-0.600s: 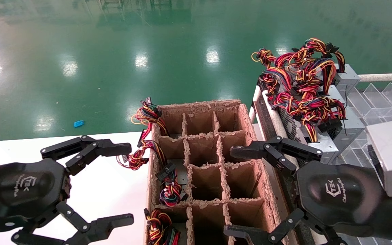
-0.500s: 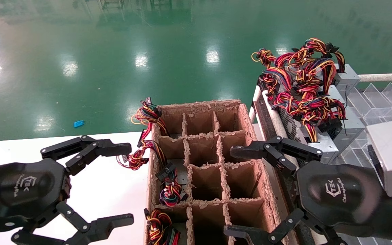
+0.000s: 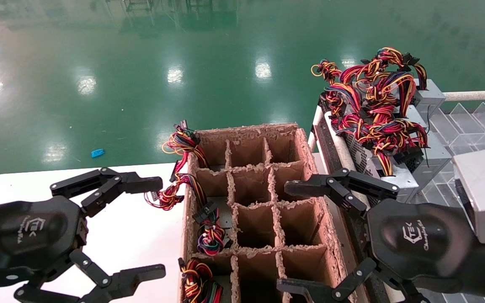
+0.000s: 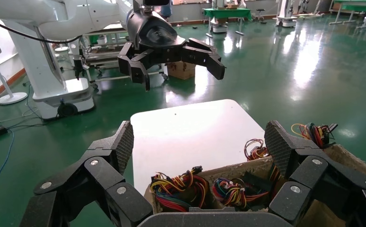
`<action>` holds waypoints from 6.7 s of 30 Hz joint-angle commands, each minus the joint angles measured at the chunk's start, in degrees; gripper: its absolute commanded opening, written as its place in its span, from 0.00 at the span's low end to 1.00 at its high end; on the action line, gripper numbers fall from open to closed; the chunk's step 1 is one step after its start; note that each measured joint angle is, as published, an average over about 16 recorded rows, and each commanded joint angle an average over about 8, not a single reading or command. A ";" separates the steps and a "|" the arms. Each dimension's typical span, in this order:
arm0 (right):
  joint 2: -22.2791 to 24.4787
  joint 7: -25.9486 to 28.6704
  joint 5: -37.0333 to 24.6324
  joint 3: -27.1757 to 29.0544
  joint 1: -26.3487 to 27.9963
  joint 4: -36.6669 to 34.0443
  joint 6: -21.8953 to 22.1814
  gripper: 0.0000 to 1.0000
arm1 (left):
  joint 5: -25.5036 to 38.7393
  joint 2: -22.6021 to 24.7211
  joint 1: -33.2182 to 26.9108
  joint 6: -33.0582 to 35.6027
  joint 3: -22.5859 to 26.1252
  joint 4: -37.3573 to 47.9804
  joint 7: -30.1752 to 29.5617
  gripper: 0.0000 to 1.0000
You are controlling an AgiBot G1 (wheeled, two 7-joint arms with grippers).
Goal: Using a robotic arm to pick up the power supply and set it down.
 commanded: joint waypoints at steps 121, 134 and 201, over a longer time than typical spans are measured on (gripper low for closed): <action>-20.98 4.09 -42.09 -19.01 11.98 3.73 17.52 0.00 | -0.01 0.00 0.00 0.00 0.01 0.00 0.00 0.00; -22.17 4.51 -44.49 -19.92 12.39 3.77 18.56 0.00 | -0.01 0.00 0.00 0.00 0.01 0.00 0.01 0.00; -15.99 -31.73 -35.76 -9.54 38.66 4.20 5.38 0.00 | -0.01 0.00 -0.01 0.00 0.01 0.00 0.01 0.00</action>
